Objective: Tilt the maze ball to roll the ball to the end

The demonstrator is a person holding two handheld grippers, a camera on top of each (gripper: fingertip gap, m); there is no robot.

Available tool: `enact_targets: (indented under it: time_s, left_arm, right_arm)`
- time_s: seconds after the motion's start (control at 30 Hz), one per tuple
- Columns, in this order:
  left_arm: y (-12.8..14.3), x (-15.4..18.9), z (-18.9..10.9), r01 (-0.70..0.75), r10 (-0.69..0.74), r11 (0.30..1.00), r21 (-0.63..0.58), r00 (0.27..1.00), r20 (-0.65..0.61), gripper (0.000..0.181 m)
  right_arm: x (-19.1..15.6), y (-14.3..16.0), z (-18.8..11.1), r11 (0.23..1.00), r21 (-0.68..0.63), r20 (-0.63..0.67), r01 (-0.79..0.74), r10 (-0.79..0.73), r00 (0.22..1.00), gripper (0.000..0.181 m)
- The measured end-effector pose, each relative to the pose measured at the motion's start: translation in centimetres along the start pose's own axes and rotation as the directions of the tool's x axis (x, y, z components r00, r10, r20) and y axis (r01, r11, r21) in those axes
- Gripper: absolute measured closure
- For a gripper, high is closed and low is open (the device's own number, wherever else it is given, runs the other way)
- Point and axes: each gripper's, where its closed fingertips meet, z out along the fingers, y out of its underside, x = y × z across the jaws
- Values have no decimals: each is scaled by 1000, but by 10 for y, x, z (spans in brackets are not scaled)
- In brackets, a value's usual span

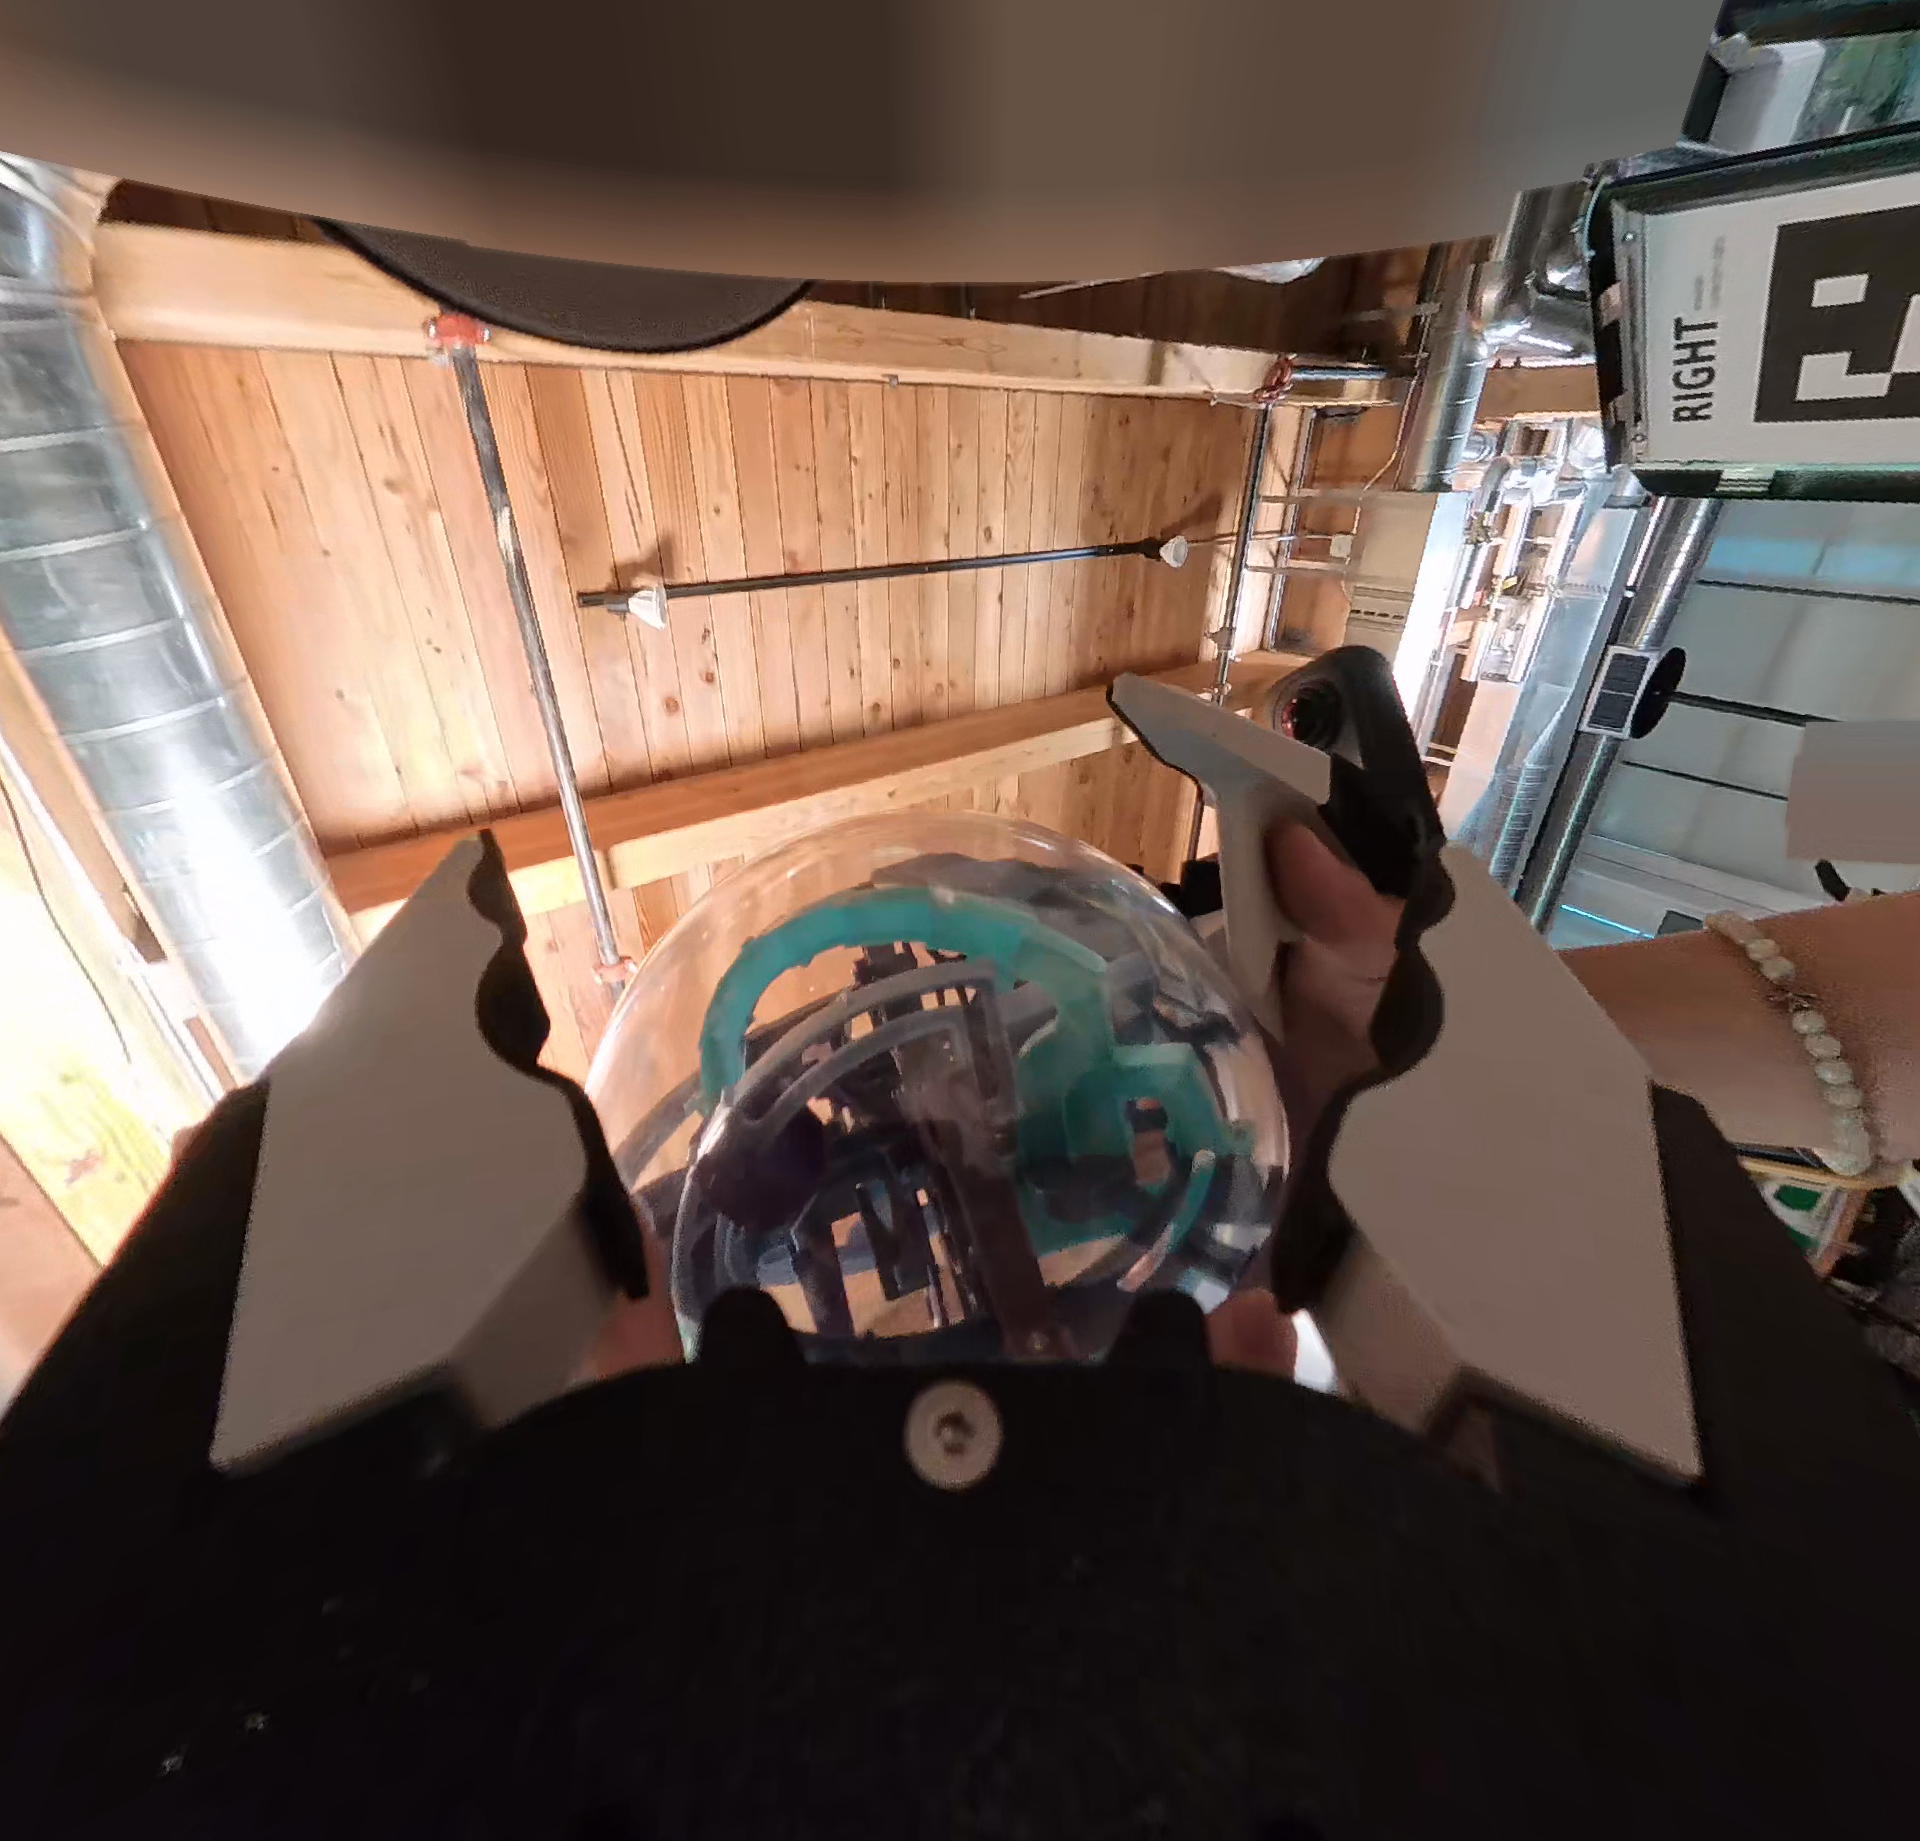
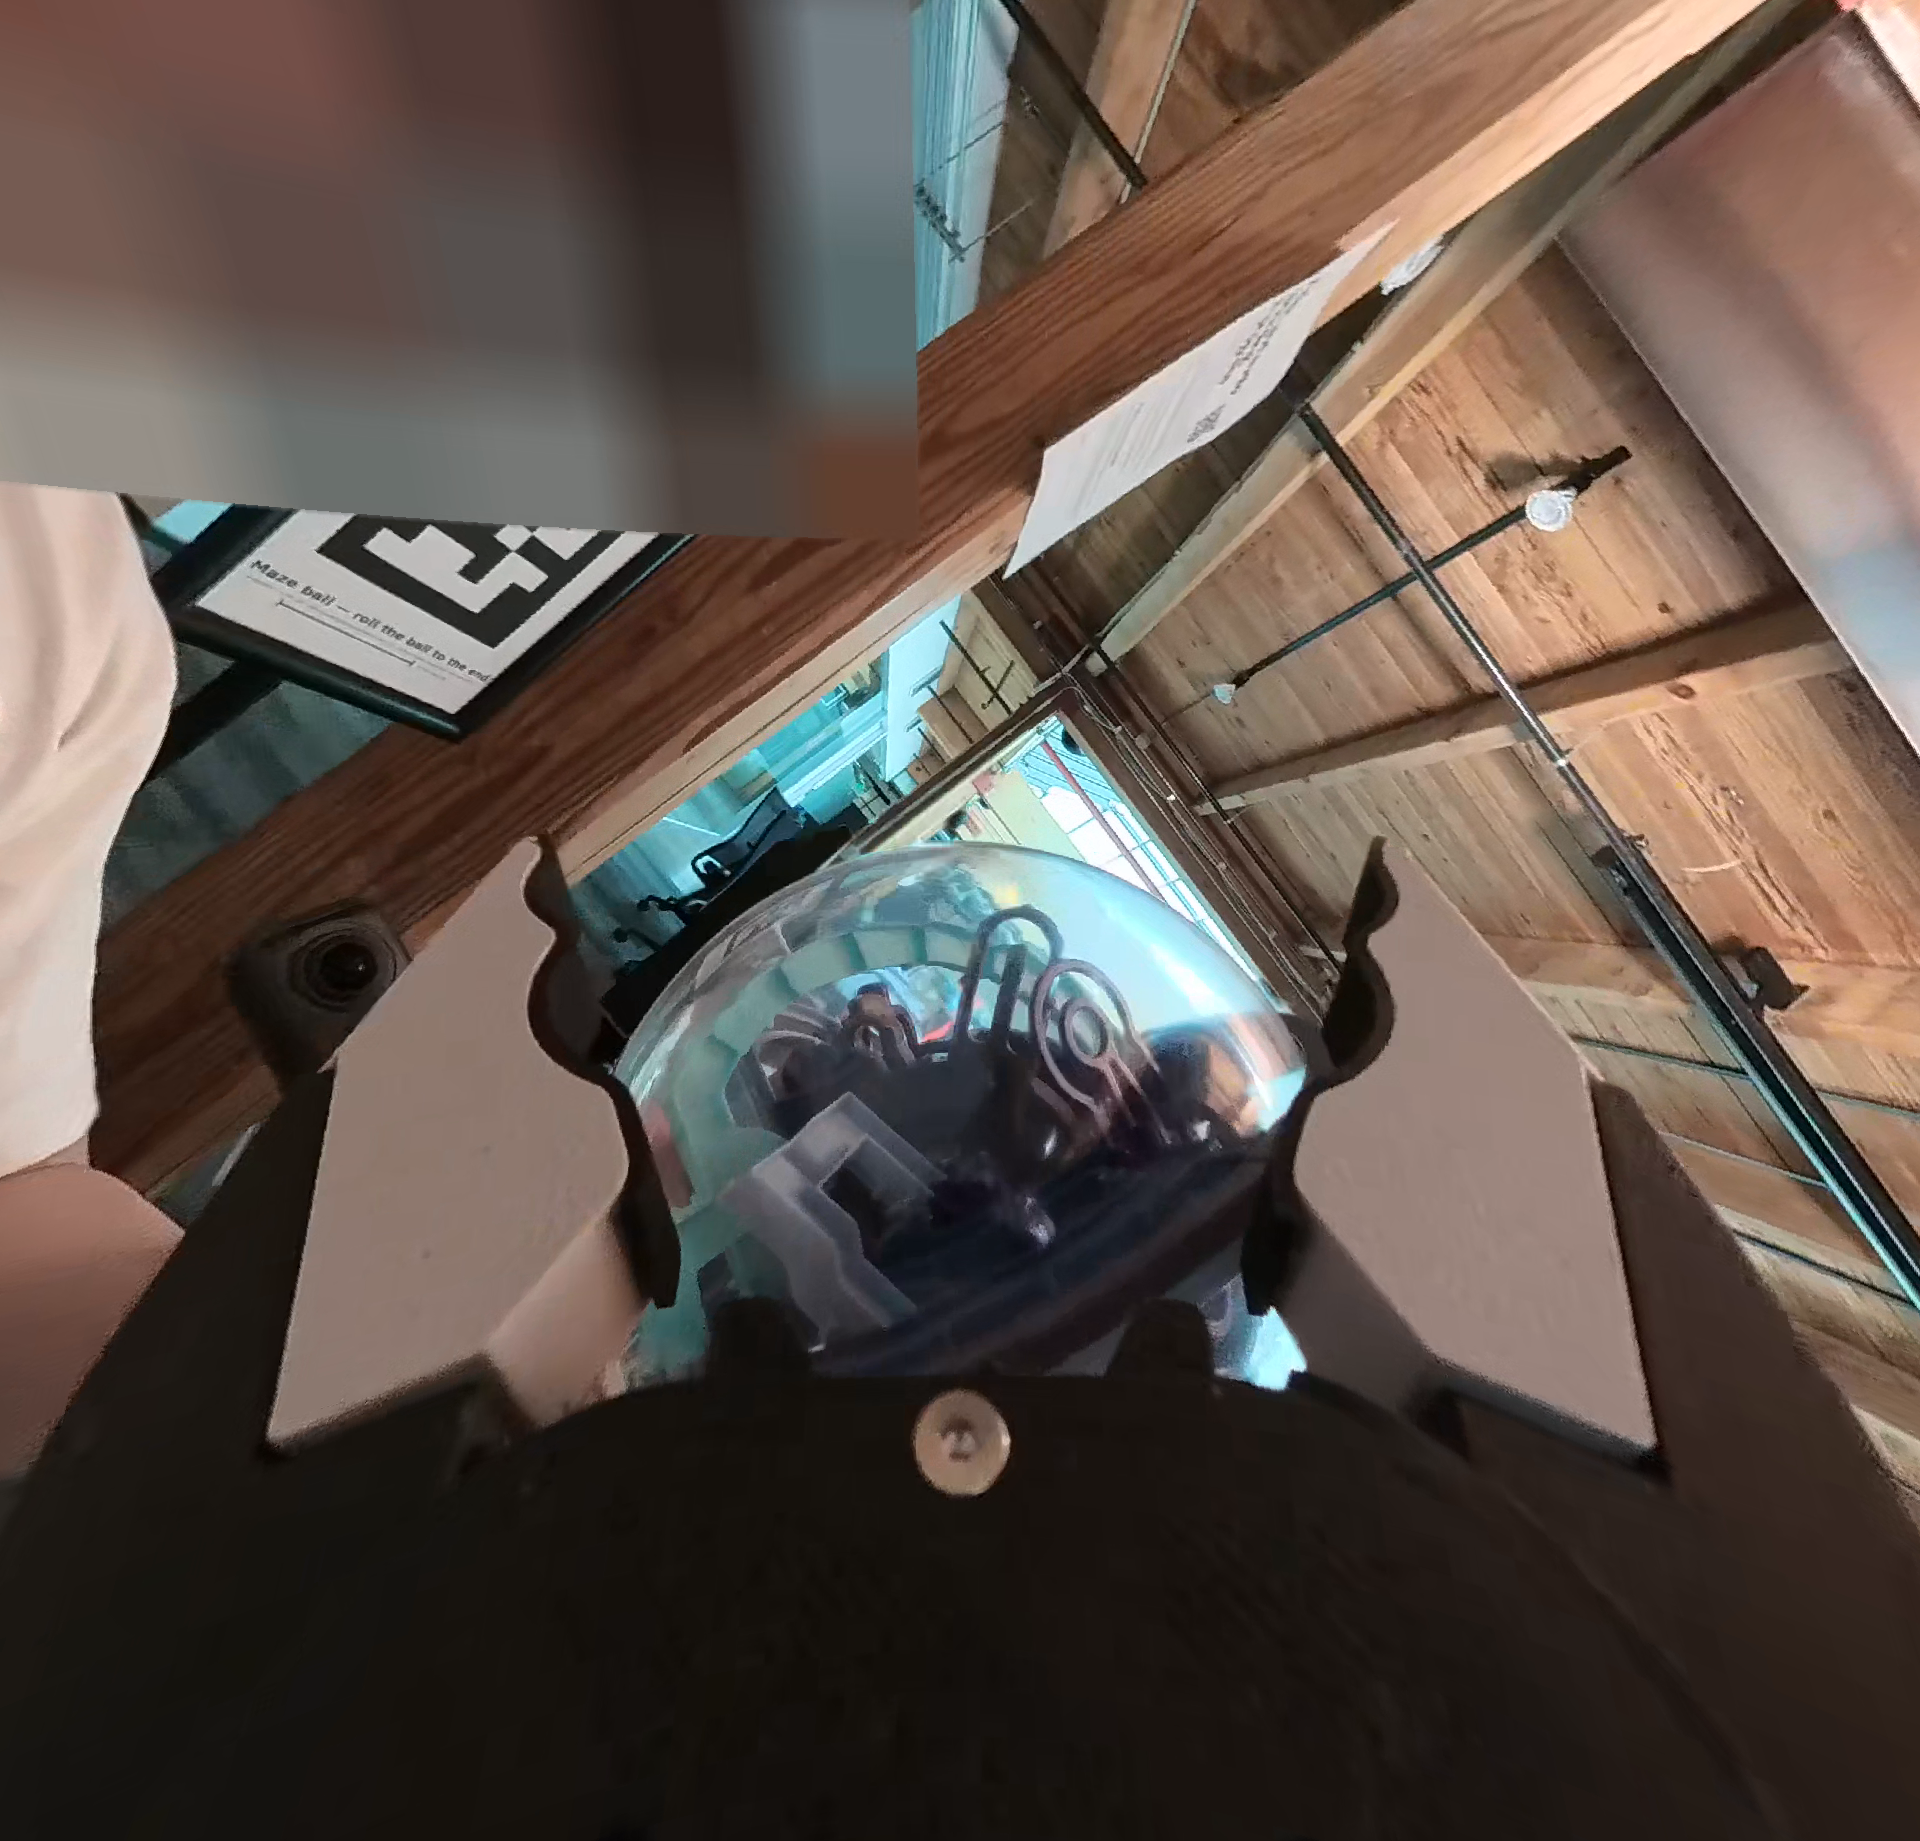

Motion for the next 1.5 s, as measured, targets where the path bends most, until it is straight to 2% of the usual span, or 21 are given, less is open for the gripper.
enact_targets:
  time_s: [0.13,0.53,0.7,1.0,1.37,1.5]
  left_arm:
    - [-13,2,-1,-94,95,995,43,995,-28,23]
    - [-25,15,1,-282,287,958,53,948,-136,23]
    - [-24,19,5,-282,279,959,17,939,-200,24]
    - [-10,28,5,-287,236,953,-101,907,-349,24]
    - [4,43,3,-299,205,940,-162,878,-432,24]
    - [9,41,1,-258,157,947,-190,891,-427,24]
  right_arm:
    - [-2,-9,7,999,52,33,-16,15,999,42]
    - [-9,-11,15,999,46,88,-3,-1,996,43]
    - [-6,-11,9,996,81,41,-33,30,999,42]
    - [9,9,-14,957,220,-69,-188,207,976,41]
    - [15,19,-36,921,293,-130,-258,306,943,42]
    - [16,26,-39,927,269,-173,-261,313,934,41]
